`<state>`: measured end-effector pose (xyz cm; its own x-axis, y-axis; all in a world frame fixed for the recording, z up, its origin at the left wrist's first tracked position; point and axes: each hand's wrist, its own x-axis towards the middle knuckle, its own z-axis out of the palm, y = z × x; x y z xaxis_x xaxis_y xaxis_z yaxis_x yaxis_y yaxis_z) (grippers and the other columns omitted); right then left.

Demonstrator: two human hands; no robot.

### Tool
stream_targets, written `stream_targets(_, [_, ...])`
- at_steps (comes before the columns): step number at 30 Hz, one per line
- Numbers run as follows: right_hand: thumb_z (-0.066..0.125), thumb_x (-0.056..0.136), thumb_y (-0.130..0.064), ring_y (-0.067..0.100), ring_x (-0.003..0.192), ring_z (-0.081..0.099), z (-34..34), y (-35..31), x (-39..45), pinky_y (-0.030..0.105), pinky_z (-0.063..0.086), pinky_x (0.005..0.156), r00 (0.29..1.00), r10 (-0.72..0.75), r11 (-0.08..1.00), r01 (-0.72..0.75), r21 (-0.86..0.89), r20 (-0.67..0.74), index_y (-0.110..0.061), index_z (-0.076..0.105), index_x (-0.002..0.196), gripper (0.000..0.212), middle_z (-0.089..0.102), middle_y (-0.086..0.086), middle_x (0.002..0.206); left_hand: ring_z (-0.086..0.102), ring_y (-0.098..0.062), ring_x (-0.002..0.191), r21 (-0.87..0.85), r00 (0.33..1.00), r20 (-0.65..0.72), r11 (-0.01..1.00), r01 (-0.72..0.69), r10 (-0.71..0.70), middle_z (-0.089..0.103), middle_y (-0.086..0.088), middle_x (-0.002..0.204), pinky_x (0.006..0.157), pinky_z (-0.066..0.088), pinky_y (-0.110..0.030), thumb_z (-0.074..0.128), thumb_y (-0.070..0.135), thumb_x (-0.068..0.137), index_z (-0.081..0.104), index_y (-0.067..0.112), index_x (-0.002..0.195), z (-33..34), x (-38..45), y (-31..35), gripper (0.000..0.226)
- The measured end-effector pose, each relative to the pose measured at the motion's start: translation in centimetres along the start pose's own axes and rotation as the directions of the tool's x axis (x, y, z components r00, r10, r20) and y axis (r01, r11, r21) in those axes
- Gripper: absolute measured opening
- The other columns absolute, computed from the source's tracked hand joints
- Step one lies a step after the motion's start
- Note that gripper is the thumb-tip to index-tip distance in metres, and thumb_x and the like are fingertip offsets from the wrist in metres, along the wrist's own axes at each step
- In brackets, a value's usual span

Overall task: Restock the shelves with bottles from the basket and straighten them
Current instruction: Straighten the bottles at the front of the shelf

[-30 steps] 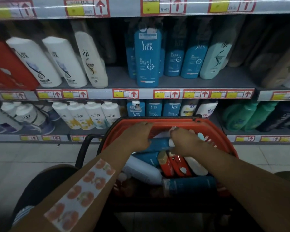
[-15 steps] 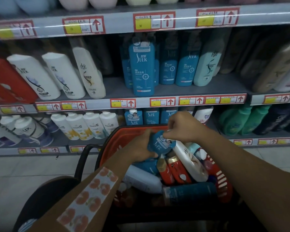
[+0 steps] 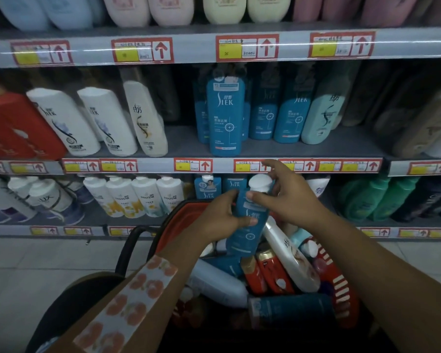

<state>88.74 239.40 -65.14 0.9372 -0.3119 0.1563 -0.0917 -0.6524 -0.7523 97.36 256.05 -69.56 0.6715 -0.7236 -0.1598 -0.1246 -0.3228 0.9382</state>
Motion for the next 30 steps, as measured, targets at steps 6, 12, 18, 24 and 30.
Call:
stream_targets(6, [0.076, 0.086, -0.041, 0.002, 0.095, 0.063, -0.6, 0.2, 0.0, 0.021, 0.047, 0.077, 1.0, 0.018, 0.998, -0.018, 0.062, 0.004, -0.025, 0.061, 0.119, 0.04, 0.068, -0.013, 0.105, 0.07, -0.013, 0.106, -0.208, 1.0, -0.009, 0.978, -0.008, 0.006, 0.072, 0.002, 0.119, 0.094, 0.057, -0.039, 0.076, 0.009, 0.087, 0.06, 0.019, 0.125, 1.0, -0.3, 1.4, 0.043])
stream_targets(12, [0.077, 0.087, -0.033, 0.0, 0.095, 0.068, -0.5, -0.2, -0.5, 0.025, 0.057, 0.082, 0.998, 0.038, 0.974, -0.049, 0.22, 0.056, -0.024, 0.056, 0.121, 0.041, 0.07, -0.011, 0.107, 0.069, -0.016, 0.11, -0.32, 0.997, -0.069, 0.946, -0.049, 0.028, 0.072, 0.0, 0.12, 0.094, 0.057, -0.039, 0.073, 0.01, 0.09, 0.06, 0.017, 0.129, 1.5, -0.3, 2.5, 0.042])
stream_targets(18, [0.064, 0.096, -0.038, 0.018, 0.1, 0.073, -0.8, -0.3, -0.5, 0.037, 0.06, 0.088, 0.959, 0.17, 0.856, -0.257, 0.448, 0.225, -0.017, 0.06, 0.125, 0.036, 0.075, 0.001, 0.111, 0.071, -0.016, 0.105, -0.428, 0.991, -0.133, 0.9, -0.077, 0.021, 0.076, 0.0, 0.111, 0.09, 0.058, -0.033, 0.069, 0.007, 0.092, 0.066, 0.02, 0.113, 1.8, -0.9, 3.6, 0.025])
stream_targets(24, [0.062, 0.098, -0.032, 0.015, 0.104, 0.072, -1.2, 0.3, -0.4, 0.036, 0.059, 0.09, 0.971, 0.126, 0.868, -0.208, 0.45, 0.205, -0.014, 0.058, 0.128, 0.036, 0.071, 0.002, 0.12, 0.071, -0.011, 0.105, -0.404, 0.98, -0.2, 0.91, -0.09, 0.008, 0.073, 0.0, 0.117, 0.086, 0.058, -0.027, 0.078, 0.011, 0.086, 0.064, 0.015, 0.12, 1.6, -1.1, 4.1, 0.038])
stream_targets(30, [0.068, 0.093, -0.042, 0.019, 0.108, 0.071, -1.2, 0.5, 0.8, 0.049, 0.055, 0.098, 0.986, 0.124, 0.866, -0.162, 0.472, 0.11, -0.017, 0.06, 0.126, 0.043, 0.072, 0.002, 0.119, 0.068, -0.019, 0.113, -0.433, 0.994, -0.092, 0.901, 0.013, -0.059, 0.069, -0.002, 0.125, 0.095, 0.057, -0.042, 0.073, 0.002, 0.088, 0.055, 0.022, 0.131, 1.8, -0.9, 3.8, 0.052])
